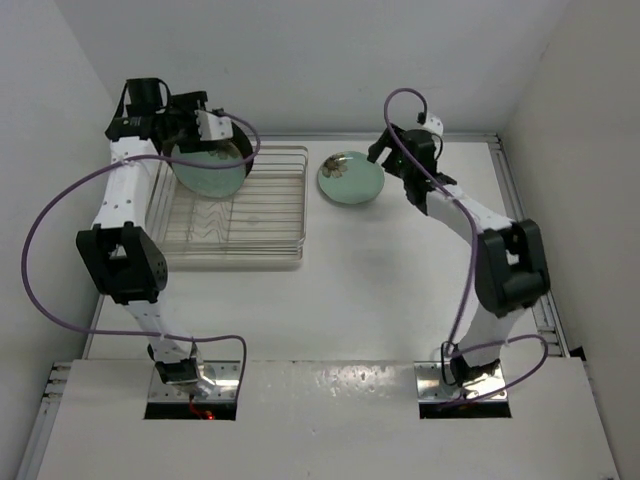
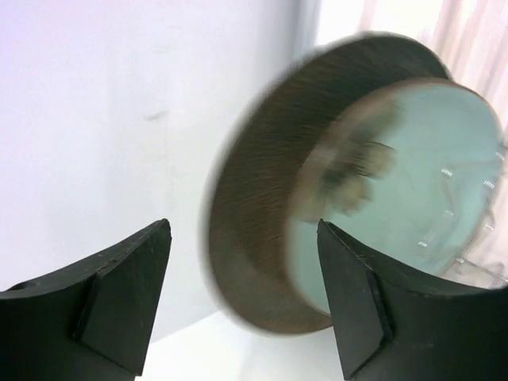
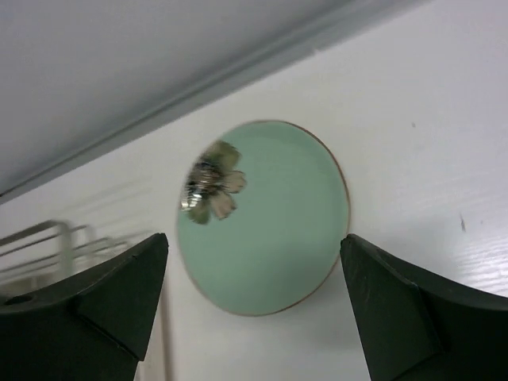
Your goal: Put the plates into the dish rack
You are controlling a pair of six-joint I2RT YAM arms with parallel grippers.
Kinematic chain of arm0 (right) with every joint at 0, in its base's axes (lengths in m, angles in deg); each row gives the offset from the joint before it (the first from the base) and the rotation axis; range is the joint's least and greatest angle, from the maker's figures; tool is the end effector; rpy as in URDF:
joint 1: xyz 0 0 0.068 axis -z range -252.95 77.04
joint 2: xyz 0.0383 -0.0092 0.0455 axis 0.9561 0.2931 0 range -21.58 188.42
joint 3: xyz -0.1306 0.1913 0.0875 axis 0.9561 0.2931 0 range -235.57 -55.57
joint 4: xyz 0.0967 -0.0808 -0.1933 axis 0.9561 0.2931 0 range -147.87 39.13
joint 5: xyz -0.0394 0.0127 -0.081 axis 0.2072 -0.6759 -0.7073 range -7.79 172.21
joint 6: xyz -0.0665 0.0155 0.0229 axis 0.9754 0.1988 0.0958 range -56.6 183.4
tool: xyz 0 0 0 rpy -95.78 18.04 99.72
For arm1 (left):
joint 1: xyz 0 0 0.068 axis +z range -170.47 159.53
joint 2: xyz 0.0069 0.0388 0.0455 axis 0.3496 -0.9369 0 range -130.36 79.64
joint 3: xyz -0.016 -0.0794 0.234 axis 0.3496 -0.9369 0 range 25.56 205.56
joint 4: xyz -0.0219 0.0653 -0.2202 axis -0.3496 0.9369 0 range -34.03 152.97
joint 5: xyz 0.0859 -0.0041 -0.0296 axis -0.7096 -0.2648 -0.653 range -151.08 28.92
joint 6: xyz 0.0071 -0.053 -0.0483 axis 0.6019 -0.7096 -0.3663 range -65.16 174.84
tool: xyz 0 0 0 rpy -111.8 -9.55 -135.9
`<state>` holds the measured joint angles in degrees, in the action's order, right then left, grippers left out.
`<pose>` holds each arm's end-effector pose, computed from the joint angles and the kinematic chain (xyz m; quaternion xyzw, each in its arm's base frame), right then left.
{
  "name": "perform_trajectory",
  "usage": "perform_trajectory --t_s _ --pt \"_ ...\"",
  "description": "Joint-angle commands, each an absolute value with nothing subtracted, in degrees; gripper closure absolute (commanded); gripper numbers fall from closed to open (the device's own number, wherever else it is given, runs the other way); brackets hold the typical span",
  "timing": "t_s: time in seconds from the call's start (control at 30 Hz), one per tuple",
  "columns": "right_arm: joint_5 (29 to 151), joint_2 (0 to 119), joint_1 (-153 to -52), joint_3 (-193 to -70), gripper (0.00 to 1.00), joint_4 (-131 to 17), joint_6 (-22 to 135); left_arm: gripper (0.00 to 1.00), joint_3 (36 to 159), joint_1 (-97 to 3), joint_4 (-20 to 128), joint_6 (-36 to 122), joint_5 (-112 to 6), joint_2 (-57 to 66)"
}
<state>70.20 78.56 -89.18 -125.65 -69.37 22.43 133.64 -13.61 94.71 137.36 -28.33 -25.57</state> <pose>0.3884 0.1000 0.2514 0.2327 0.7756 0.2034 0.5505 0.3927 0.0149 0.3408 0.6254 0.5961 0.1285 0.4868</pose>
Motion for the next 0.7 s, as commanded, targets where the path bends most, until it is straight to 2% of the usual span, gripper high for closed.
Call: perform_trajectory --t_s 0.0,0.17,0.37,0.4,0.47,0.5,0.53,0.57,0.67 --pt "67.4 87.9 -87.9 -131.0 0.12 -66.3 11.1 0.2 140.4 -13.2 91.7 126.6 -26.5 -19.2" --pt "68.7 98.0 -86.6 -138.7 0.2 -60.2 4.0 0.19 143.0 -11.1 91.7 110.4 -25.8 -15.6" --pt "71.0 105.2 -86.1 -138.7 0.26 -55.9 -5.8 0.19 139.7 -9.3 93.0 96.3 -30.7 -9.8" --pt "72.7 106.1 -86.1 -138.5 0.31 -56.3 -6.7 0.19 138.7 -9.3 94.5 95.3 -31.2 -9.2" --pt "74.0 107.7 -85.7 -137.9 0.34 -59.0 -8.0 0.19 137.4 -8.8 95.9 93.3 -31.9 -8.0" --pt "76.0 109.5 -85.7 -137.1 0.44 -62.0 -8.9 0.19 135.6 -8.8 96.5 93.3 -31.9 -6.7" --pt "78.0 110.1 -85.4 -136.9 0.49 -64.3 -10.2 0.19 134.6 -8.8 97.0 92.8 -31.9 -6.1" --pt "78.6 110.8 -85.0 -137.5 0.61 -64.6 -10.9 0.19 133.6 -8.8 97.5 92.8 -31.0 -5.5" --pt "80.8 112.5 -83.9 -137.4 0.82 -64.3 -16.2 0.19 130.4 -8.8 97.5 92.8 -29.6 -4.8"
